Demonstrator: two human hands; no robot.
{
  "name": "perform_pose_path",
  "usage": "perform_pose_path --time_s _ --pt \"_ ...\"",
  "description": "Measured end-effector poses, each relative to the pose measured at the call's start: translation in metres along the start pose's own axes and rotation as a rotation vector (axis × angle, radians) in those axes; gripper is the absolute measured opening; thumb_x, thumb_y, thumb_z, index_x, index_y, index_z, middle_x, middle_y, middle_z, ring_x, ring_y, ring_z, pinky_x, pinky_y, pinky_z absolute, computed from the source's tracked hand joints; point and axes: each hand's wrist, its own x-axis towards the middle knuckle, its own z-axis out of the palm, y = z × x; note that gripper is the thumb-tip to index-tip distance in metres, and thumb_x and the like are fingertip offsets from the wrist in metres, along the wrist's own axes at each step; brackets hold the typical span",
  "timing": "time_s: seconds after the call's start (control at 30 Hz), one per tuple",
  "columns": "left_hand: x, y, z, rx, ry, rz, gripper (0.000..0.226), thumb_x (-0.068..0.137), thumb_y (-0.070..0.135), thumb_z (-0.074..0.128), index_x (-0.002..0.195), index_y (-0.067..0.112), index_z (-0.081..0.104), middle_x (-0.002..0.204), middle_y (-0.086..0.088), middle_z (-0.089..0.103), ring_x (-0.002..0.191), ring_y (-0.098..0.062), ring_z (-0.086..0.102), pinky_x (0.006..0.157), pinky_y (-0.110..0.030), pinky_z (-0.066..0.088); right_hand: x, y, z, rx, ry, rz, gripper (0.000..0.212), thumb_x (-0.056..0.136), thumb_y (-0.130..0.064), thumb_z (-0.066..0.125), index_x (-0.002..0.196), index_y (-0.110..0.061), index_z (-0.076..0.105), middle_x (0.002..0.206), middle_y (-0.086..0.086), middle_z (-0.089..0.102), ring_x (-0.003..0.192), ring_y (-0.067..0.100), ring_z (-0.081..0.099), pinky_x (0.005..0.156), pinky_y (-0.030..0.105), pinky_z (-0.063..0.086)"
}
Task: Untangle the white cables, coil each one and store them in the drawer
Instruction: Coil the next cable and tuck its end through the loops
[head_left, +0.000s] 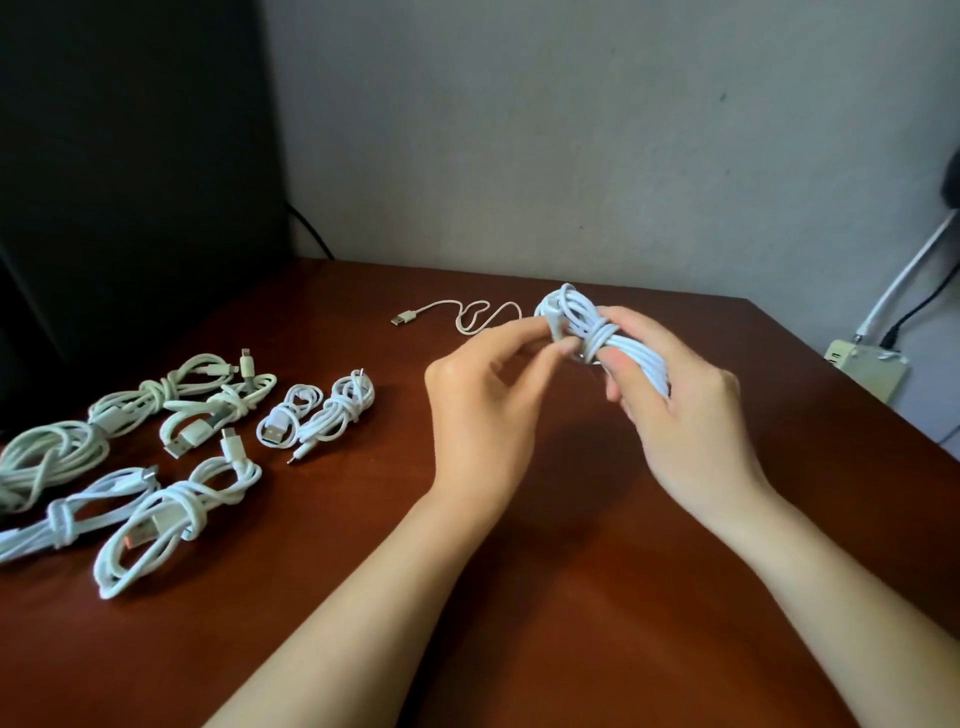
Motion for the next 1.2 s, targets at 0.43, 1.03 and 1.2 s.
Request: perform_pose_path --time_s 0.43,1.03,1.2 --pt "-0.001 -0.003 0.003 0.105 -0.057 0.097 0.008 0.08 0.013 0.073 0.088 0.013 0.073 0.1 0.002 0.056 0.096 -0.006 0.055 0.087 -0.02 0.046 0.0 0.0 -0.007 -0.055 -0.077 -0.088 0.024 0.094 -0.017 0.055 0.117 -0.025 0.056 0.109 -0.025 0.059 0.096 -0.014 0.055 0.08 -0.001 0.035" --pt "0.009 -0.002 -0.008 -0.24 -0.289 -0.231 0.021 0.082 0.002 0.071 0.098 0.015 0.073 0.101 0.001 0.07 0.091 0.001 0.065 0.081 -0.015 0.048 0.005 -0.006 -0.01 0.632 -0.289 0.379 0.015 0.079 -0.027 0.068 0.091 -0.023 0.059 0.083 0.004 0.064 0.059 0.01 0.045 0.053 0.024 0.034" --pt "0.004 -0.002 -0.006 -0.032 -0.276 -0.16 0.022 0.079 0.011 0.075 0.096 0.024 0.073 0.091 0.0 0.065 0.083 -0.002 0.06 0.069 -0.007 0.043 0.004 -0.007 -0.006 0.441 -0.28 0.441 0.032 0.076 -0.043 0.061 0.096 -0.02 0.053 0.083 -0.006 0.072 0.065 0.011 0.054 0.05 0.025 0.042"
